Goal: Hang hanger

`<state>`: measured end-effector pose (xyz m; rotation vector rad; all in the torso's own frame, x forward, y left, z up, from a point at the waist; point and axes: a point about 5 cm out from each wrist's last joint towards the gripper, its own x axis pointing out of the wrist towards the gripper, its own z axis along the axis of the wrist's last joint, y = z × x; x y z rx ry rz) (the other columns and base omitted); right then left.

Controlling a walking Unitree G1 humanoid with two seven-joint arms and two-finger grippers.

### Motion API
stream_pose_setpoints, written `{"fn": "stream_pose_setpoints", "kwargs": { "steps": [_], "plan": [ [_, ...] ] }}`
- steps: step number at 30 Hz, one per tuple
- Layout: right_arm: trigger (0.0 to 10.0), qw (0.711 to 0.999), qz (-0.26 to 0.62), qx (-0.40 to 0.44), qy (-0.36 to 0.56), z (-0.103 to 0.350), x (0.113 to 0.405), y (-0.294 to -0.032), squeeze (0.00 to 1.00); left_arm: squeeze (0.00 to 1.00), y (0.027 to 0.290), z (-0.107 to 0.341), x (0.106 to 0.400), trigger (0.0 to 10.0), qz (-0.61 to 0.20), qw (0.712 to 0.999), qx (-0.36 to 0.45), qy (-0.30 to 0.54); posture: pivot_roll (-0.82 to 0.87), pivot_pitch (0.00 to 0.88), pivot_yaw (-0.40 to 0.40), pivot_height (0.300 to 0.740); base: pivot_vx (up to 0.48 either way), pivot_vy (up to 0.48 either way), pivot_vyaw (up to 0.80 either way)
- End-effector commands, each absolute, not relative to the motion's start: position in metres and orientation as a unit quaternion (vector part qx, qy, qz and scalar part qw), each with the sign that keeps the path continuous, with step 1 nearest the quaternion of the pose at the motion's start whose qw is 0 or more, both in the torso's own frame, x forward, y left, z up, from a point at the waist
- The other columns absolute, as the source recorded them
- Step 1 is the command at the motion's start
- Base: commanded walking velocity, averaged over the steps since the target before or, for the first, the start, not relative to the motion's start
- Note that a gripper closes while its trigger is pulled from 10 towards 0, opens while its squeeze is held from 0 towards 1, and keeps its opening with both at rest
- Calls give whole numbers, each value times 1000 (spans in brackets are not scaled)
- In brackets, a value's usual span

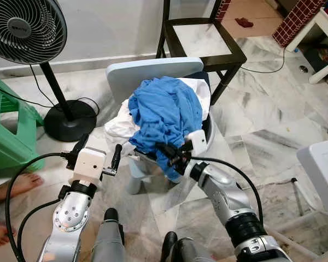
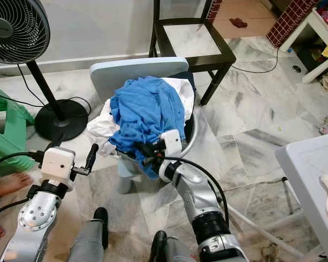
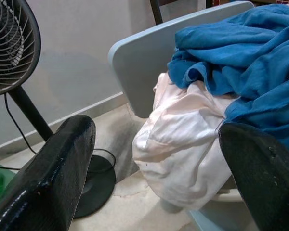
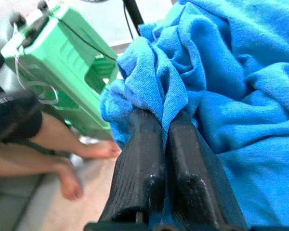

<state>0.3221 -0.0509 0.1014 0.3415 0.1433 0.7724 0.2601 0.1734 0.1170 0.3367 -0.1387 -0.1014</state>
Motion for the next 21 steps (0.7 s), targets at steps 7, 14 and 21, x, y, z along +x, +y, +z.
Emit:
{"fn": "stream_pose_setpoints", "kwargs": {
  "steps": [7,14,21],
  "plan": [
    [10000,908,304,284,51,120,334,-37,0,0,168,109,259,10000,-58,983,168,-53,391,321,-179,740,0,0,0],
    [10000,895,272,351,37,138,346,-32,0,0,166,109,259,10000,-57,982,169,-54,395,323,-180,740,0,0,0],
    [10000,879,314,353,60,138,341,-22,0,0,164,106,257,10000,-56,983,168,-51,398,323,-189,740,0,0,0]
  ]
}}
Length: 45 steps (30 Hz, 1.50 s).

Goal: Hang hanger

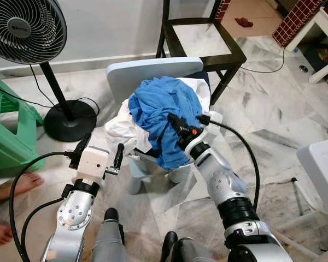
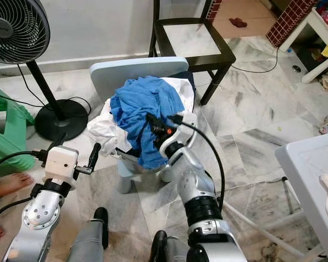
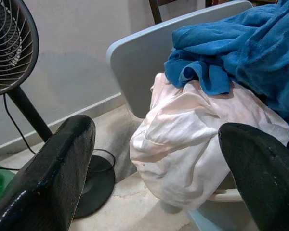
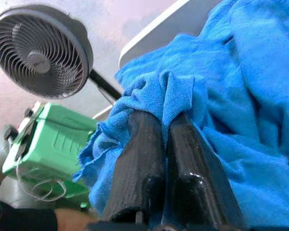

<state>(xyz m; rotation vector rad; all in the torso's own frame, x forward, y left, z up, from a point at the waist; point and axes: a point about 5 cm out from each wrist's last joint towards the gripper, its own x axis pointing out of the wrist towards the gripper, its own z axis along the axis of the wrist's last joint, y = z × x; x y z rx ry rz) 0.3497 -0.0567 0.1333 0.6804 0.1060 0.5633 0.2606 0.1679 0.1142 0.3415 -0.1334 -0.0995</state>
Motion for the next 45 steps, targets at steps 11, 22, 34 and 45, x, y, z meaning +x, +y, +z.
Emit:
{"fn": "stream_pose_setpoints", "kwargs": {
  "steps": [11,22,34,45],
  "plan": [
    [10000,820,547,138,97,108,293,-14,0,0,162,105,256,10000,-57,983,167,-49,384,324,-192,740,0,0,0],
    [10000,851,512,72,91,96,297,-28,0,0,160,104,257,10000,-62,983,166,-48,377,326,-191,740,0,0,0],
    [10000,901,422,98,22,110,310,-26,1000,0,162,105,258,10000,-53,983,166,-50,379,327,-196,740,0,0,0],
    [10000,917,386,97,6,111,316,-33,1000,0,163,106,258,10000,-50,983,167,-50,377,326,-195,740,0,0,0]
  ]
}}
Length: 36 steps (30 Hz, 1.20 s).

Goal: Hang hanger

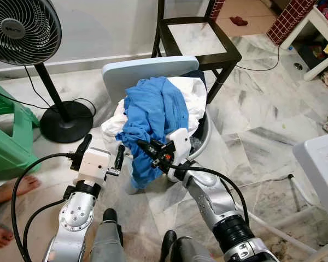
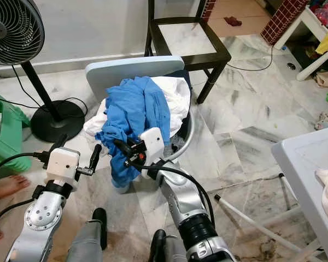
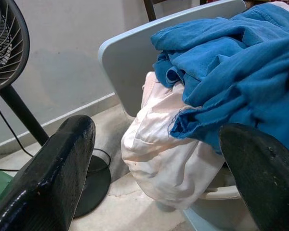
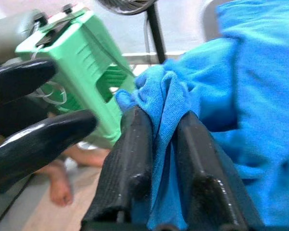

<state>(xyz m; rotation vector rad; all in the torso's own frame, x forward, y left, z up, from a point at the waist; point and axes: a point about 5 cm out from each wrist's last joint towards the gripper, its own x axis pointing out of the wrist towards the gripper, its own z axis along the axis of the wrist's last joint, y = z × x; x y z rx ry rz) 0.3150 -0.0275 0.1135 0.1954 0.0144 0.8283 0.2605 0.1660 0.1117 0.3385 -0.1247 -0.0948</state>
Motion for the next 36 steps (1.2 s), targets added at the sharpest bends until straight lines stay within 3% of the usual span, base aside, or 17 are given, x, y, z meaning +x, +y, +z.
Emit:
{"fn": "stream_pose_setpoints", "kwargs": {
  "steps": [1,8,36],
  "plan": [
    [10000,917,386,97,6,111,316,-33,1000,0,163,106,258,10000,-50,983,167,-50,377,326,-195,740,0,0,0],
    [10000,945,313,88,-31,122,330,-49,1000,0,170,104,260,10000,-22,983,175,-41,381,323,-196,740,0,0,0],
    [10000,960,252,114,-34,124,344,-61,1000,0,172,108,263,10000,-18,982,181,-43,387,316,-188,740,0,0,0]
  ]
}}
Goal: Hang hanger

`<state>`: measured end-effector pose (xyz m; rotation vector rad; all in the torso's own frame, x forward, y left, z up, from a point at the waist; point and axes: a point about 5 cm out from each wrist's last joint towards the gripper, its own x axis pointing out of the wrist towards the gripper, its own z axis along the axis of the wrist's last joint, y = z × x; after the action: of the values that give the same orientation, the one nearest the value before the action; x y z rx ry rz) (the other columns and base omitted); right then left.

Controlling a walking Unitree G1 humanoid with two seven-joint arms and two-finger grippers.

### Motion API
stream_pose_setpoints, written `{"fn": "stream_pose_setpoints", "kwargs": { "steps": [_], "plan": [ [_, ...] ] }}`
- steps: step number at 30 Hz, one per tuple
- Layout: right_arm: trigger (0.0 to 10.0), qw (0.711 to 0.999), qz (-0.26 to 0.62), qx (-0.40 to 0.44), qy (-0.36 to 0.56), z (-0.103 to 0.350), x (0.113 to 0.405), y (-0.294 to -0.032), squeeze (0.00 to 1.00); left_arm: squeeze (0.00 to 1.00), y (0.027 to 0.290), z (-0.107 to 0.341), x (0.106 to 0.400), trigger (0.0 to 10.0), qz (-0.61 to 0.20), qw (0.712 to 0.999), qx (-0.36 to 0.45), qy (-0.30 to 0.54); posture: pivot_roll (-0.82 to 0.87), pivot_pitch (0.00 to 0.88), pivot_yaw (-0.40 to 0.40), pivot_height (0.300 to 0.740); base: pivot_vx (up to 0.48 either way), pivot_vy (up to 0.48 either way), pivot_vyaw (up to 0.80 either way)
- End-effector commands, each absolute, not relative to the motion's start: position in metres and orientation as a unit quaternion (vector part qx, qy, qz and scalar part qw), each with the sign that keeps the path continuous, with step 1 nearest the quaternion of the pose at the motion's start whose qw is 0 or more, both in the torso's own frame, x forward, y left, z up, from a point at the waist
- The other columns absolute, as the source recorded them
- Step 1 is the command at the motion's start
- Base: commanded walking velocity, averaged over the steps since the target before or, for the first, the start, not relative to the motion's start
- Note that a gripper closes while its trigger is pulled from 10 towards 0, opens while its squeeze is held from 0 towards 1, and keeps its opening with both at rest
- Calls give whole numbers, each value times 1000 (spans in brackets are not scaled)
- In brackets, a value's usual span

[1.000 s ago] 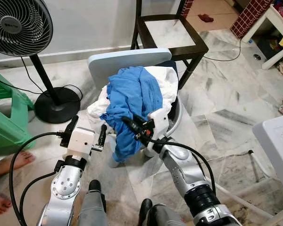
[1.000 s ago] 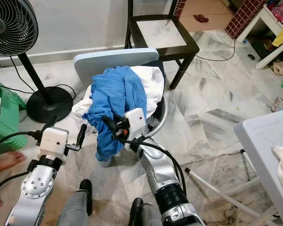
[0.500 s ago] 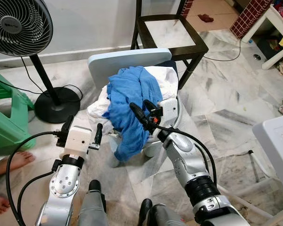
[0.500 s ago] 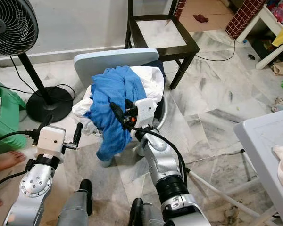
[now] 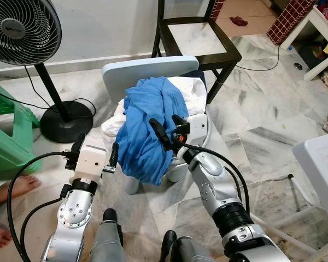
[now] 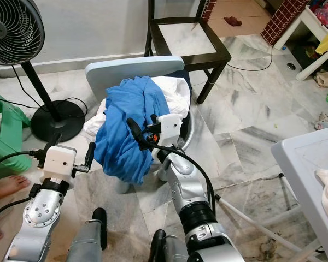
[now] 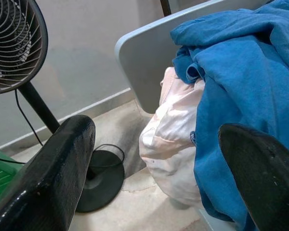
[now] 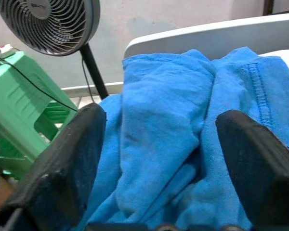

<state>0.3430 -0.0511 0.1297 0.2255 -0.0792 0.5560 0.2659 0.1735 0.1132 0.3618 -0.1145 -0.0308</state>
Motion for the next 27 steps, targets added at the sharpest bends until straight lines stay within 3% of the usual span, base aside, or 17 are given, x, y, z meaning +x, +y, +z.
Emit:
{"fn": "stream_pose_setpoints", "kwargs": {
  "steps": [1,3,14,15,16,17,18,27],
  "plan": [
    [10000,965,237,107,-35,124,345,-66,1000,0,172,111,263,10000,-19,982,181,-46,389,317,-189,740,0,0,0],
    [10000,978,177,103,-35,123,350,-88,1000,0,175,119,263,10000,-19,983,172,-59,391,317,-191,740,0,0,0],
    [10000,987,100,126,-8,106,343,-135,1000,0,168,120,255,10000,-20,985,156,-65,370,314,-179,740,0,0,0],
    [10000,987,87,135,3,101,341,-139,827,0,166,117,253,10000,-25,987,150,-61,370,312,-167,740,0,0,0],
    [10000,986,75,146,11,97,340,-143,208,0,166,116,250,10000,-27,987,146,-57,372,310,-155,740,0,0,0],
    [10000,986,70,151,14,96,340,-144,208,0,167,115,250,10000,-28,987,145,-56,374,310,-149,740,0,0,0],
    [10000,986,65,153,14,94,339,-146,24,0,167,115,248,10000,-29,988,143,-53,376,309,-138,740,0,0,-644],
    [10000,986,48,159,18,87,334,-146,0,0,176,113,244,10000,-35,990,133,-41,391,307,-98,740,0,0,-588]
  ]
}}
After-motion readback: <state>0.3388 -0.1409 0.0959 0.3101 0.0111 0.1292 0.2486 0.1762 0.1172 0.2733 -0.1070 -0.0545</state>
